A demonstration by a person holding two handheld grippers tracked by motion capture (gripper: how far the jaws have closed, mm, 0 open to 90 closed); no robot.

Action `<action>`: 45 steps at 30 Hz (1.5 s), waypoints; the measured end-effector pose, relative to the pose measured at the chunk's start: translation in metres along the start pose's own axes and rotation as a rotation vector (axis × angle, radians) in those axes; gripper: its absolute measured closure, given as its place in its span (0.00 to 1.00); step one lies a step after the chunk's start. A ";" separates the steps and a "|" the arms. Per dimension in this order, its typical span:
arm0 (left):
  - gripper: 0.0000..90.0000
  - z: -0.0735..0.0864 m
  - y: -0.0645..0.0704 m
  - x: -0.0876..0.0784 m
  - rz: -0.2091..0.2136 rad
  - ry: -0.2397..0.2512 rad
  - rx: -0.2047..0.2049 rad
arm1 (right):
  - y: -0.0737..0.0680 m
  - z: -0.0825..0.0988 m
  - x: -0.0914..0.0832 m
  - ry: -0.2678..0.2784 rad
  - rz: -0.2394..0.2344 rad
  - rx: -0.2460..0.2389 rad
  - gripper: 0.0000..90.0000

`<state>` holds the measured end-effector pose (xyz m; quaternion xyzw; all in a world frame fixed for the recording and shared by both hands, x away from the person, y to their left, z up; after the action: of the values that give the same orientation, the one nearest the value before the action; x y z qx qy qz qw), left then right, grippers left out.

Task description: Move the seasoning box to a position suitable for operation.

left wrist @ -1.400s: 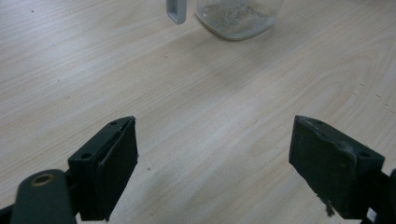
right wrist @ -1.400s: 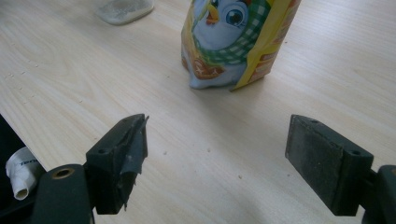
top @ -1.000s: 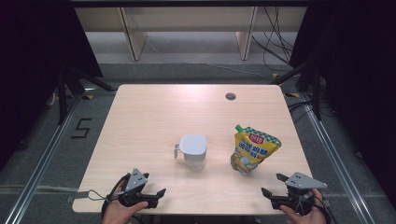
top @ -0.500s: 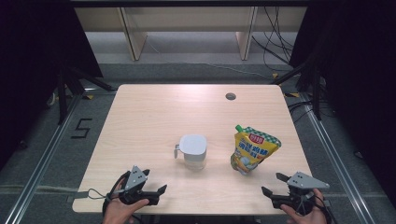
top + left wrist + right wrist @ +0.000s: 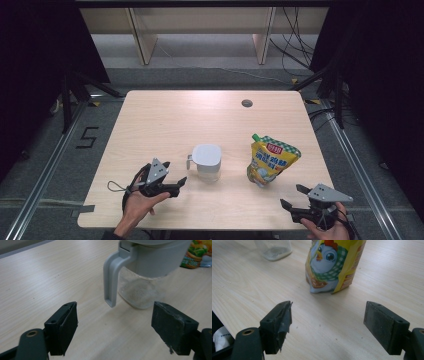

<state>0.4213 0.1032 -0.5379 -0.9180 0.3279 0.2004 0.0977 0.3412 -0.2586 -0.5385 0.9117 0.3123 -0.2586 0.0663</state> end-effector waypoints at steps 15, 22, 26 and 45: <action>0.48 -0.003 -0.003 0.037 0.017 -0.023 0.071 | -0.004 0.001 0.000 -0.019 0.003 0.009 0.26; 0.54 -0.005 -0.003 0.043 0.016 -0.028 0.077 | -0.001 0.000 0.002 -0.009 -0.001 -0.048 0.27; 0.61 -0.008 -0.003 0.046 0.022 -0.019 0.086 | -0.005 0.002 0.002 -0.021 -0.006 -0.012 0.27; 0.80 -0.012 0.012 0.034 0.084 0.027 0.070 | -0.003 0.001 0.003 -0.013 -0.009 -0.031 0.27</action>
<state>0.4415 0.0708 -0.5422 -0.9022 0.3740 0.1803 0.1166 0.3406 -0.2550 -0.5407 0.9074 0.3201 -0.2601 0.0813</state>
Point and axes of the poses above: each handheld gripper's, and its own axes: x roughly forward along the jaws, z roughly out of its underside, y roughly to its right, the point moved 10 cm from there along x, roughly forward along the jaws, and after that the axes turned 4 degrees about y, right-handed, at the moved point
